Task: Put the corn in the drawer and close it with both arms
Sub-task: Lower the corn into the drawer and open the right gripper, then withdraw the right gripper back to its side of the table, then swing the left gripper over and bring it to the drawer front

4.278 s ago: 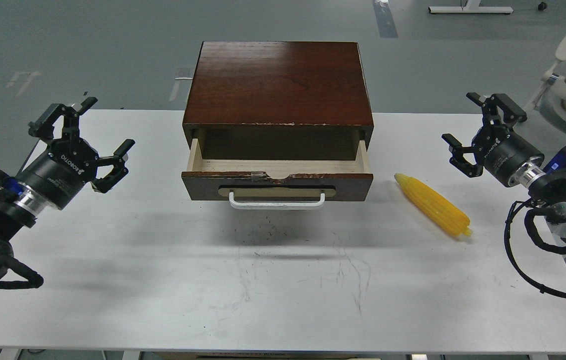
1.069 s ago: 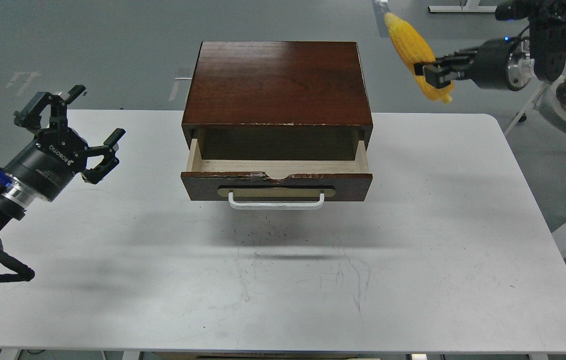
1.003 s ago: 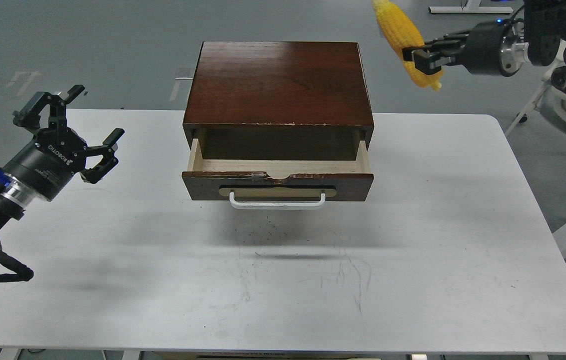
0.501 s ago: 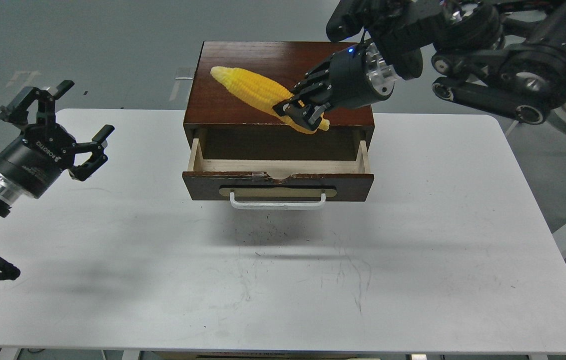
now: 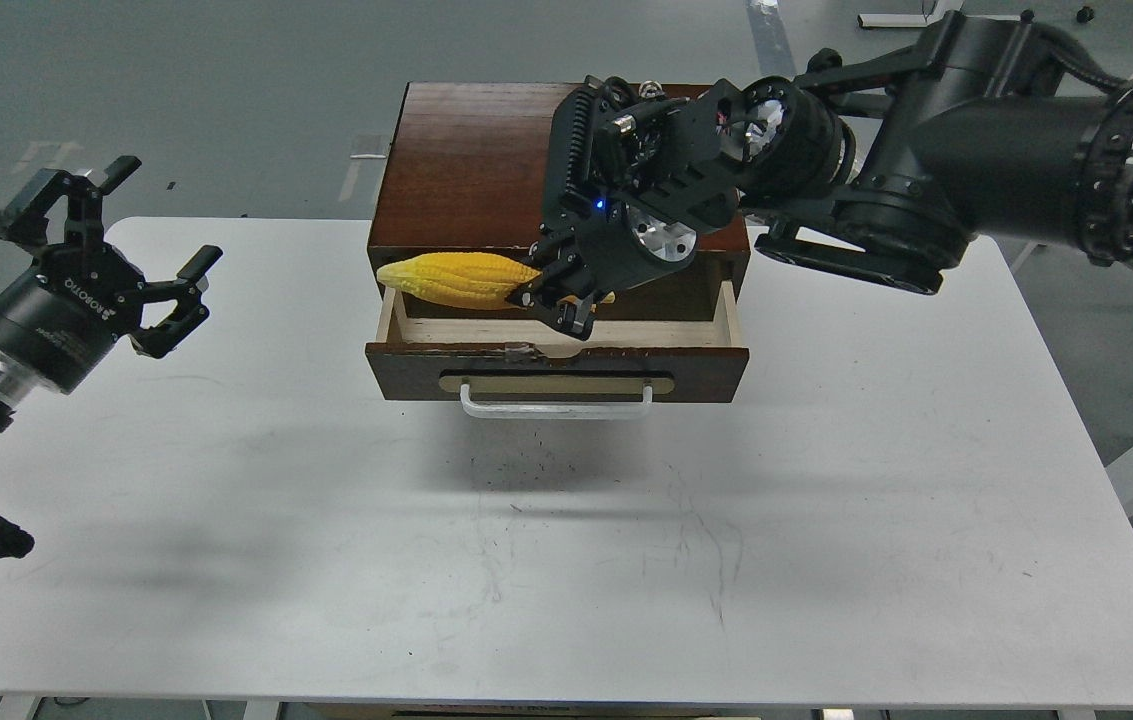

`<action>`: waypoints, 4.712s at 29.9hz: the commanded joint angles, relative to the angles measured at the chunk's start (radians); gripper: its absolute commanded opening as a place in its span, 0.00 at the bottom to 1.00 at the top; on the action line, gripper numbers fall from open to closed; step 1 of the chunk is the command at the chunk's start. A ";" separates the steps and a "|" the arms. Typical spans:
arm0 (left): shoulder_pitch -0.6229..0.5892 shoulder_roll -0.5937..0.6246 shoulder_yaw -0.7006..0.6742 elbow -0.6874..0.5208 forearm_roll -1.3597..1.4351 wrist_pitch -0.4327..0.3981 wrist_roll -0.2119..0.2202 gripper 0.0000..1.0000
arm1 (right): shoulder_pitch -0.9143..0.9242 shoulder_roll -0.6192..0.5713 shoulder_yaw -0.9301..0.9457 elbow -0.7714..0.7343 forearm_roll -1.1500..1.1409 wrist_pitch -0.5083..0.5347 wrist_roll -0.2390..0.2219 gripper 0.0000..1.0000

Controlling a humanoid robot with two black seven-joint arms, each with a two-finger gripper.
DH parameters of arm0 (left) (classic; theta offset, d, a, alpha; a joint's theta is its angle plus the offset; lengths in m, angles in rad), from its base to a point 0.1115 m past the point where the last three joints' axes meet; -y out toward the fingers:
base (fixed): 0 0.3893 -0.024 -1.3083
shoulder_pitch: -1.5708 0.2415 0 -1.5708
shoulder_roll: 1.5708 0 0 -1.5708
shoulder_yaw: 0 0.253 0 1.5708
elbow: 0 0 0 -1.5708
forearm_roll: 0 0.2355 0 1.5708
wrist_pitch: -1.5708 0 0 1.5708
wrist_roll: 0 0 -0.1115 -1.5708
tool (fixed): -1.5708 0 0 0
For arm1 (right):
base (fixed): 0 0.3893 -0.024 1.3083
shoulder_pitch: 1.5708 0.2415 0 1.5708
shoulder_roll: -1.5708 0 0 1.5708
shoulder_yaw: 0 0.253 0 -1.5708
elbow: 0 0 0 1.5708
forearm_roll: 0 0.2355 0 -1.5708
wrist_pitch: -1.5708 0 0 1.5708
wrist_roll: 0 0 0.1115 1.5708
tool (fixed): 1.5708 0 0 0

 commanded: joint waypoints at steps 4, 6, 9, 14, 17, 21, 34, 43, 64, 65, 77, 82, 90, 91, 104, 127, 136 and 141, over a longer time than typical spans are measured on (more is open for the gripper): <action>0.003 0.005 0.000 0.000 0.000 0.000 0.000 1.00 | -0.031 0.002 -0.015 -0.033 0.000 -0.003 0.000 0.20; 0.004 0.005 0.000 0.000 0.000 0.000 0.000 1.00 | -0.042 0.002 -0.015 -0.033 0.000 -0.012 0.000 0.34; 0.004 0.005 0.002 0.000 0.000 0.000 0.000 1.00 | -0.054 0.002 -0.016 -0.035 0.000 -0.029 0.000 0.44; 0.004 0.003 0.002 0.000 0.000 0.000 0.000 1.00 | -0.061 0.002 -0.018 -0.033 0.000 -0.032 0.000 0.51; 0.004 0.003 0.002 0.000 0.000 0.000 0.000 1.00 | -0.062 0.002 -0.016 -0.033 0.000 -0.037 0.000 0.59; 0.006 0.002 0.002 0.000 0.001 0.000 0.000 1.00 | -0.061 0.002 -0.016 -0.033 0.001 -0.040 0.000 0.66; 0.007 0.000 0.000 0.000 0.001 0.000 0.000 1.00 | -0.005 -0.036 0.033 -0.022 0.032 -0.051 0.000 0.74; 0.006 -0.003 0.002 0.000 0.006 0.000 0.000 1.00 | 0.021 -0.200 0.181 -0.013 0.381 -0.037 0.000 0.93; 0.004 -0.003 0.005 0.002 0.058 0.000 0.000 1.00 | -0.830 -0.576 0.896 -0.033 1.353 -0.009 0.000 1.00; 0.001 -0.002 0.006 0.000 0.058 0.000 0.000 1.00 | -0.876 -0.570 0.924 -0.047 1.383 0.007 0.000 1.00; -0.070 0.064 -0.001 -0.038 0.281 0.000 0.000 1.00 | -1.036 -0.538 0.942 -0.114 1.572 0.172 0.000 1.00; -0.185 0.074 -0.053 -0.131 0.541 0.000 0.000 0.97 | -1.038 -0.536 0.933 -0.114 1.571 0.172 0.000 1.00; -0.391 0.020 -0.074 -0.340 0.953 0.000 0.000 0.95 | -1.038 -0.531 0.927 -0.117 1.569 0.165 0.000 1.00; -0.408 0.002 -0.074 -0.372 1.041 0.000 0.000 0.95 | -1.038 -0.531 0.926 -0.119 1.569 0.165 0.000 1.00; -0.433 -0.256 0.107 -0.449 1.437 0.000 0.000 0.10 | -1.042 -0.531 0.922 -0.116 1.568 0.165 0.000 1.00; -0.063 -0.285 0.204 -0.360 1.285 0.173 0.058 0.00 | -1.071 -0.531 0.919 -0.113 1.563 0.167 0.000 1.00; -0.063 -0.322 0.203 -0.264 1.278 0.193 0.061 0.00 | -1.078 -0.531 0.919 -0.114 1.563 0.167 0.000 1.00; -0.063 -0.340 0.198 -0.228 1.278 0.193 0.068 0.00 | -1.081 -0.531 0.919 -0.116 1.563 0.167 0.000 1.00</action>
